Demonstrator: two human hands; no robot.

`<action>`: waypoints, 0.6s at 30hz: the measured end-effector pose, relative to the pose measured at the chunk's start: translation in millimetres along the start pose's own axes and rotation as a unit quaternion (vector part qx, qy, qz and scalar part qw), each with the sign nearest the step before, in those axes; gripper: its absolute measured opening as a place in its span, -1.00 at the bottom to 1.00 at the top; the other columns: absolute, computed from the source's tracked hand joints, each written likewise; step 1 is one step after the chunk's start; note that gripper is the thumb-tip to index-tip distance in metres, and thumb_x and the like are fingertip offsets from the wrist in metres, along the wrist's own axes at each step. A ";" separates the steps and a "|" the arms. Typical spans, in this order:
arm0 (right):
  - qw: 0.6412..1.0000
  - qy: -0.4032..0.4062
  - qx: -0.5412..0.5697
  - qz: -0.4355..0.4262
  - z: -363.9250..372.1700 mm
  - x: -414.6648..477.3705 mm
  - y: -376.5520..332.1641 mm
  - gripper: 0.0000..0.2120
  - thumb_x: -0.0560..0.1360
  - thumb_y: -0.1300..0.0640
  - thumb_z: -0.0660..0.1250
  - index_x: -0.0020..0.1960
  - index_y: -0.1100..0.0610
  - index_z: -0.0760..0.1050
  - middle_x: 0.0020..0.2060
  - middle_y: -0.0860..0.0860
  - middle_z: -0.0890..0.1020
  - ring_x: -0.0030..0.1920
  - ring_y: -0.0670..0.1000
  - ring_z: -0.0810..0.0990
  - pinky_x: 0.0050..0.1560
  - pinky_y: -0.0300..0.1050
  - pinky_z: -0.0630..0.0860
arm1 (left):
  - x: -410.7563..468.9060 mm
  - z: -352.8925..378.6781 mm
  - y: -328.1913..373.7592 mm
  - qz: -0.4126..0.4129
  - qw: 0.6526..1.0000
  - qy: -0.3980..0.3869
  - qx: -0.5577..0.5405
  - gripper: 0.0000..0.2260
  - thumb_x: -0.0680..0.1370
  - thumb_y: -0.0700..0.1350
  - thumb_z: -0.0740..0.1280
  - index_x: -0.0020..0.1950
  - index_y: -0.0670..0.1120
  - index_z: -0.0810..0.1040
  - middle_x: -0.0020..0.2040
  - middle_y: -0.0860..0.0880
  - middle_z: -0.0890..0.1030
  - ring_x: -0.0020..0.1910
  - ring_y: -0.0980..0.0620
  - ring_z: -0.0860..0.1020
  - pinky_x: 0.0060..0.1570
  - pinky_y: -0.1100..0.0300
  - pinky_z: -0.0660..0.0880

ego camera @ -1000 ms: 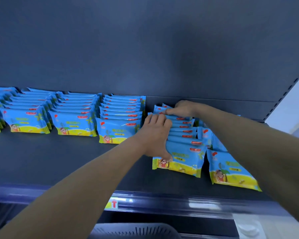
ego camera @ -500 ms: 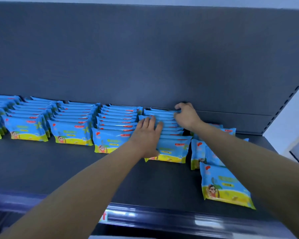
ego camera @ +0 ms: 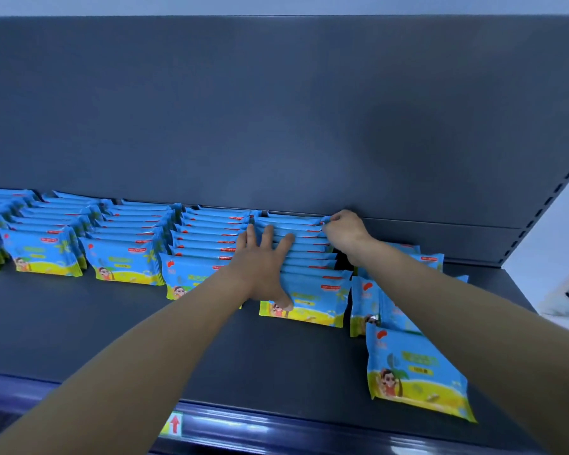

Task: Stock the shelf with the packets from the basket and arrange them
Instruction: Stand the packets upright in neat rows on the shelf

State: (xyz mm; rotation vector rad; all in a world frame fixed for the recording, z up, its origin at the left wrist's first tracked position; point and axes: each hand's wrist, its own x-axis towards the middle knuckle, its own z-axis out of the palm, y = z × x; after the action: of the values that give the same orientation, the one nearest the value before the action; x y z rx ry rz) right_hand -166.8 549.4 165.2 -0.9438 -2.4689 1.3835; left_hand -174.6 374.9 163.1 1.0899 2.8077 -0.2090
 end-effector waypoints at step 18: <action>0.948 -0.079 0.288 0.108 -7.0 -24.6 -2.1 -0.77 0.55 0.29 0.16 0.15 0.26 0.49 0.08 0.21 0.59 0.03 0.17 0.61 0.13 0.22 0.53 | 3.3 -7.0 -4.9 0.005 0.998 -0.063 0.009 0.08 0.37 0.25 0.38 0.49 -0.07 -0.38 0.51 -0.17 -0.32 0.46 -0.30 -0.29 0.45 -0.13 -0.25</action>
State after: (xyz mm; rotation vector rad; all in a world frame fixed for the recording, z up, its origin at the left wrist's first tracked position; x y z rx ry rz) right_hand -145.3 539.0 174.7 -1.0022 -1.8907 2.1593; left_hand -180.8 374.7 169.9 1.0550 2.6940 -0.2924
